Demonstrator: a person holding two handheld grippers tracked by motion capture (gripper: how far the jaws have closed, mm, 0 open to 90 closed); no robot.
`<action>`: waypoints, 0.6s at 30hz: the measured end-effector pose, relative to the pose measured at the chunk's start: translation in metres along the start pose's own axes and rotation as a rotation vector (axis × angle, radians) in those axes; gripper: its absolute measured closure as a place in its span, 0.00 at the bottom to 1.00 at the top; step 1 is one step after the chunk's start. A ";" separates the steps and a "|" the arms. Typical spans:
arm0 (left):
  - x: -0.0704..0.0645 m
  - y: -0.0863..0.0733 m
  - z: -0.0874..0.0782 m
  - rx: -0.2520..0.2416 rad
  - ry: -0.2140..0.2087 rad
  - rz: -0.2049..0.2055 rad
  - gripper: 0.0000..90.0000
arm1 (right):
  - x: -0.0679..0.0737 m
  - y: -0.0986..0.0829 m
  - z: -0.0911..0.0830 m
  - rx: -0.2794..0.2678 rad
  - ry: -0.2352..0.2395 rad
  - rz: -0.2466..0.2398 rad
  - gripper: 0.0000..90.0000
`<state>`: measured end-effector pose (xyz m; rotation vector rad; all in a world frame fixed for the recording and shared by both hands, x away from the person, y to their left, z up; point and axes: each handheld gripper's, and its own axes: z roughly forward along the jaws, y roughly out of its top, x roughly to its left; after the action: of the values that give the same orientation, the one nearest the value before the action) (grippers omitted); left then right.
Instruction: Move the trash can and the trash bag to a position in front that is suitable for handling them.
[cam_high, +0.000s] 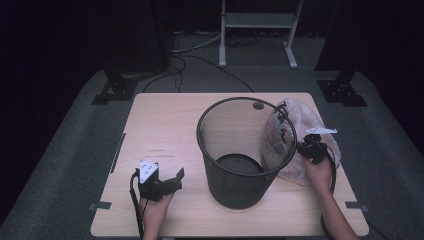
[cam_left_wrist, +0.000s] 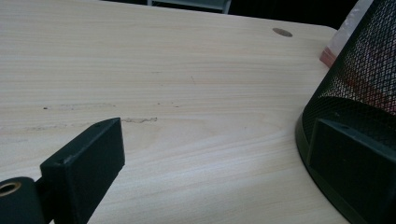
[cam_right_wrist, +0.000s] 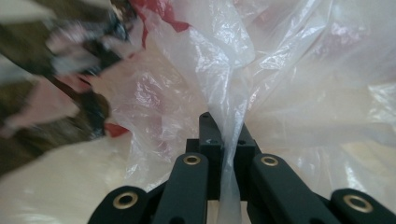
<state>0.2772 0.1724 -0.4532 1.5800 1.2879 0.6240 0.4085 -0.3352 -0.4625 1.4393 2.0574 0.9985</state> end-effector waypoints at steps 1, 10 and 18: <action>0.001 0.000 0.000 0.003 0.000 -0.001 0.03 | 0.000 0.003 -0.004 -0.006 0.006 -0.002 0.98; 0.002 -0.001 0.000 0.005 -0.004 -0.010 0.03 | -0.008 0.029 -0.038 -0.048 0.041 -0.033 0.99; 0.006 -0.001 -0.002 0.003 0.006 -0.016 0.03 | -0.020 0.045 -0.066 -0.078 0.052 -0.025 0.99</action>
<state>0.2770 0.1784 -0.4543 1.5702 1.3050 0.6177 0.3971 -0.3650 -0.3869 1.3589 2.0440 1.1041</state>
